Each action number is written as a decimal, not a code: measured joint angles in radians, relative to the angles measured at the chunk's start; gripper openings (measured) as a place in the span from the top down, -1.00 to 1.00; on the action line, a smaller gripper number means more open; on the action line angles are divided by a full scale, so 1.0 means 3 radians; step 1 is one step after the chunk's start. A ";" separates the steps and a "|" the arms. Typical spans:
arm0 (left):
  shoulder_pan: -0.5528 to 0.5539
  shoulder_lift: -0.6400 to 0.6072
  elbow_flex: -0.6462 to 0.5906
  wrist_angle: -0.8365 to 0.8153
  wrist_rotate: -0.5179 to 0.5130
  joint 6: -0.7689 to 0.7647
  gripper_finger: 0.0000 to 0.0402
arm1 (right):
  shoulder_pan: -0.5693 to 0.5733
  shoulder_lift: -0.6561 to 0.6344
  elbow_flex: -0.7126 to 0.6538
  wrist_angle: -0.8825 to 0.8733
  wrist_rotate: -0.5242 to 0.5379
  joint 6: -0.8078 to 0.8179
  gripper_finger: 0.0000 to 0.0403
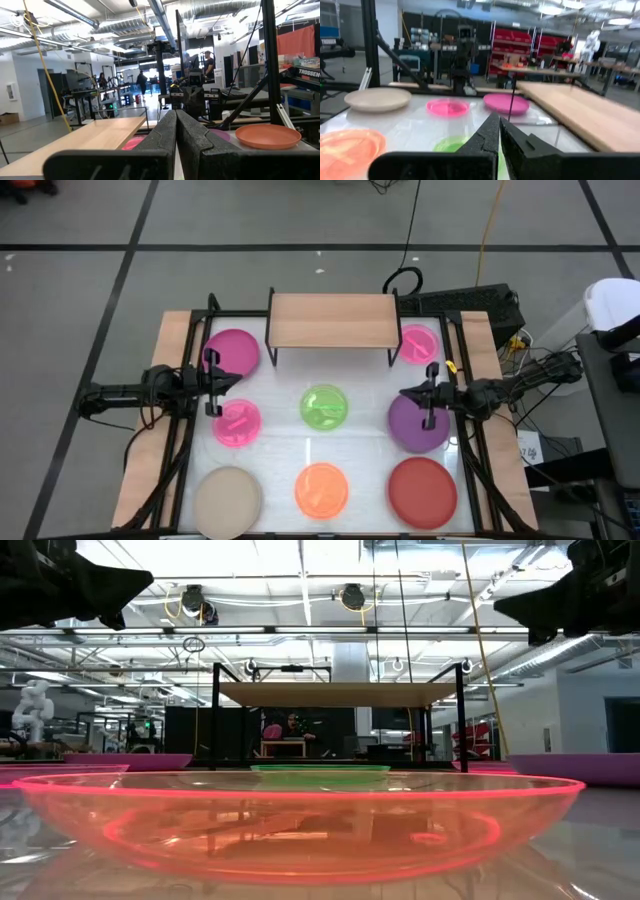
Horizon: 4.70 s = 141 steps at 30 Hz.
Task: Place and stack plates onto a shelf
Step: Put the violet plate on the shelf
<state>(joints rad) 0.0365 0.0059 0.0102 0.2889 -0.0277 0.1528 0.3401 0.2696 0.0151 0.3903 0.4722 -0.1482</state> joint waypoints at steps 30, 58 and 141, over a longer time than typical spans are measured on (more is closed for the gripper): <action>0.0001 0.0001 0.0000 -0.0005 0.0000 0.0000 0.93 | 0.0373 0.1305 0.1237 -0.0119 0.0621 0.0033 1.00; 0.0001 0.0001 0.0000 0.0000 0.0000 0.0000 0.93 | 0.1122 0.2006 0.3049 -0.2586 0.1141 0.1142 0.91; 0.0001 0.0001 0.0000 0.0000 0.0000 0.0000 0.93 | 0.0849 0.2959 0.1347 -0.2288 -0.0283 0.3098 0.36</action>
<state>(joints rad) 0.0368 0.0063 0.0102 0.2889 -0.0275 0.1528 0.5949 1.1572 0.4191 -0.2962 0.3874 0.7811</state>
